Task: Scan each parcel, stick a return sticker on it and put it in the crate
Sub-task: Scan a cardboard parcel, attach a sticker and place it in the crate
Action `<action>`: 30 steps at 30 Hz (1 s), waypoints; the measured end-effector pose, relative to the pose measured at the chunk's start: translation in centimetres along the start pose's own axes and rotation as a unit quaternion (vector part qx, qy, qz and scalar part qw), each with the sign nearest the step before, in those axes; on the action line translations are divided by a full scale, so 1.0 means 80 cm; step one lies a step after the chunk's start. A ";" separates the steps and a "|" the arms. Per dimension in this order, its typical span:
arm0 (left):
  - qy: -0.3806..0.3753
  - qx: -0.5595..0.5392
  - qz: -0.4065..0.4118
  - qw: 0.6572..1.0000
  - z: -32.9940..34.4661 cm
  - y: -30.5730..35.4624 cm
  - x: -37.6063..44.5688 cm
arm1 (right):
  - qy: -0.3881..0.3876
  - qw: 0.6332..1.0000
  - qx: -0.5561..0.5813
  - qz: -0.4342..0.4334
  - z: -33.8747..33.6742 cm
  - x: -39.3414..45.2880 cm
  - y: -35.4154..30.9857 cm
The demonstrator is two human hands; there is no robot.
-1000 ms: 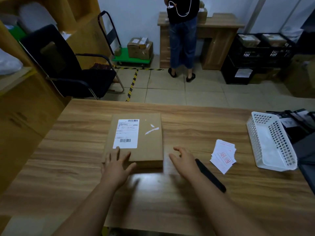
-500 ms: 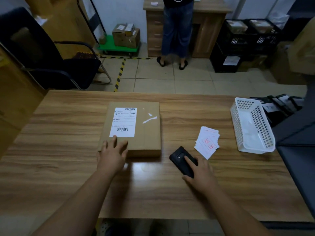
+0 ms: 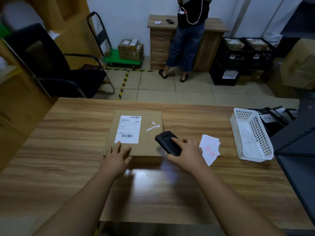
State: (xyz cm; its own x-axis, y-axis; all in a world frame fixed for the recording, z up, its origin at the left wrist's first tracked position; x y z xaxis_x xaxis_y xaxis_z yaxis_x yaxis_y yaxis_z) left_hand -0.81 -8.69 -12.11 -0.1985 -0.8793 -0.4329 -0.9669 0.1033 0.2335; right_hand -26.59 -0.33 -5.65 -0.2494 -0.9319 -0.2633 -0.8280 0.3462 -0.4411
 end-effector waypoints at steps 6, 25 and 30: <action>0.035 0.026 0.020 0.999 0.003 -0.013 -0.008 | -0.077 0.996 -0.022 -0.027 -0.019 -0.004 -0.066; 0.075 0.006 0.083 0.994 0.004 0.033 0.003 | 0.010 0.998 -0.047 0.040 -0.017 0.009 0.017; 0.090 -0.017 0.111 0.990 0.011 0.078 0.019 | -0.006 0.992 -0.119 0.048 0.054 -0.001 0.094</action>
State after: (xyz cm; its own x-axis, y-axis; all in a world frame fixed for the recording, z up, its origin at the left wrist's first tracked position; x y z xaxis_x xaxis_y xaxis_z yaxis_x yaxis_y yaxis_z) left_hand -7.26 -9.01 -12.06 -0.3705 -0.9057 -0.2059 -0.8960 0.2902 0.3360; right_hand -30.64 2.79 -12.64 -0.3275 -0.8944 -0.3047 -0.8966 0.3959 -0.1984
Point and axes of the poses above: each hand's wrist, its own x-axis towards the middle knuckle, its own z-axis out of the palm, y = z × x, the point moved 4 cm from there along x, towards the middle knuckle, and after that the axes turned 3 degrees about -y, right-handed, at the moved point
